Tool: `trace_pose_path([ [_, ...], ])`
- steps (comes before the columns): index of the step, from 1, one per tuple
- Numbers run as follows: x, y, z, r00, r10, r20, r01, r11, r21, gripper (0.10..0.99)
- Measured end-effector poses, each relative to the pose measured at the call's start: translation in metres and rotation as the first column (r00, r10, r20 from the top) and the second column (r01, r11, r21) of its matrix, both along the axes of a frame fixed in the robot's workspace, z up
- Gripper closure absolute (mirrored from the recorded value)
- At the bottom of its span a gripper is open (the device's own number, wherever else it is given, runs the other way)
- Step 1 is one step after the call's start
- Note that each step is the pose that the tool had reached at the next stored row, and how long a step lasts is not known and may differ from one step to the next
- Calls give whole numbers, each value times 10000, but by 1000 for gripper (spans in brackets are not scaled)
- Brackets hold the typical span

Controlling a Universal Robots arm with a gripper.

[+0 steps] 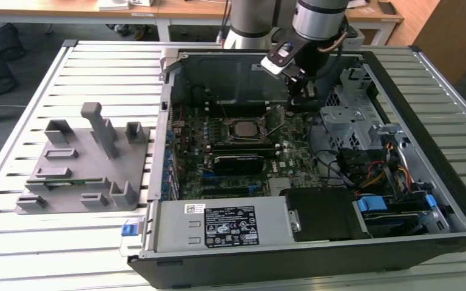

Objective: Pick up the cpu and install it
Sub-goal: 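Close the cpu cover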

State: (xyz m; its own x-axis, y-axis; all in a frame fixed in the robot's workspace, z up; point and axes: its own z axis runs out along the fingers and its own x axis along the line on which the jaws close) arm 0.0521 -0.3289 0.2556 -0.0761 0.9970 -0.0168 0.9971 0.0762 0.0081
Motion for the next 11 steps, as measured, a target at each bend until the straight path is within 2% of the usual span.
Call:
trace_pose_path([
  [8, 8, 13, -128, 10000, 0, -18, 0, 10000, 2, 980],
  [11, -38, 13, -140, 10000, 1, -19, -1, 10000, 8, 980],
])
